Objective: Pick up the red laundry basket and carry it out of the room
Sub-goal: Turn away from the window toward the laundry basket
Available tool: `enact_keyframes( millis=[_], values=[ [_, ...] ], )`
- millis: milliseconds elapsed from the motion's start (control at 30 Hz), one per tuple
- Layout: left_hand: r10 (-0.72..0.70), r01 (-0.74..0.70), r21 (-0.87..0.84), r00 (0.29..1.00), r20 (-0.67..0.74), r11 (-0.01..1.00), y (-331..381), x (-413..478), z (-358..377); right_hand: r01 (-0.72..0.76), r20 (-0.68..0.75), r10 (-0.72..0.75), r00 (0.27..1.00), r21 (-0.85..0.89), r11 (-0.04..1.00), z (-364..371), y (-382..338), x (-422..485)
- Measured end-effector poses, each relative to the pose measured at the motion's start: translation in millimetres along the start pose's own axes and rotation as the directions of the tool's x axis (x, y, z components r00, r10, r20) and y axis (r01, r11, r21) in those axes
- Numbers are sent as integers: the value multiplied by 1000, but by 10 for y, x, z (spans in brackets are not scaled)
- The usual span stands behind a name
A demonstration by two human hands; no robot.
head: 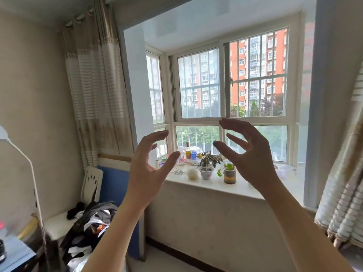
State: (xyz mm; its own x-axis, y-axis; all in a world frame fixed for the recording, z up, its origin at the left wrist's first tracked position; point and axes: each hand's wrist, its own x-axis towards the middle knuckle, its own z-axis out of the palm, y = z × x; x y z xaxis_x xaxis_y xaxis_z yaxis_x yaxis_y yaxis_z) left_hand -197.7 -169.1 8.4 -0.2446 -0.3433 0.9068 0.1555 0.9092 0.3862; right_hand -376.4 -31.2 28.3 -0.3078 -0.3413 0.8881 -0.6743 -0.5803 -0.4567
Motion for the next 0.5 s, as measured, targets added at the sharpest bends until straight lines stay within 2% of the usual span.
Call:
enact_keyframes(
  millis=[200,500],
  values=[
    [-25,25,15,1000,-3,1000,-498,137,196,-28,-6,28,1000,29,999,147,531,161],
    [-30,30,-36,1000,-7,999,-1542,507,499,-29,-8,29,1000,-18,999,538,1407,531]
  ],
)
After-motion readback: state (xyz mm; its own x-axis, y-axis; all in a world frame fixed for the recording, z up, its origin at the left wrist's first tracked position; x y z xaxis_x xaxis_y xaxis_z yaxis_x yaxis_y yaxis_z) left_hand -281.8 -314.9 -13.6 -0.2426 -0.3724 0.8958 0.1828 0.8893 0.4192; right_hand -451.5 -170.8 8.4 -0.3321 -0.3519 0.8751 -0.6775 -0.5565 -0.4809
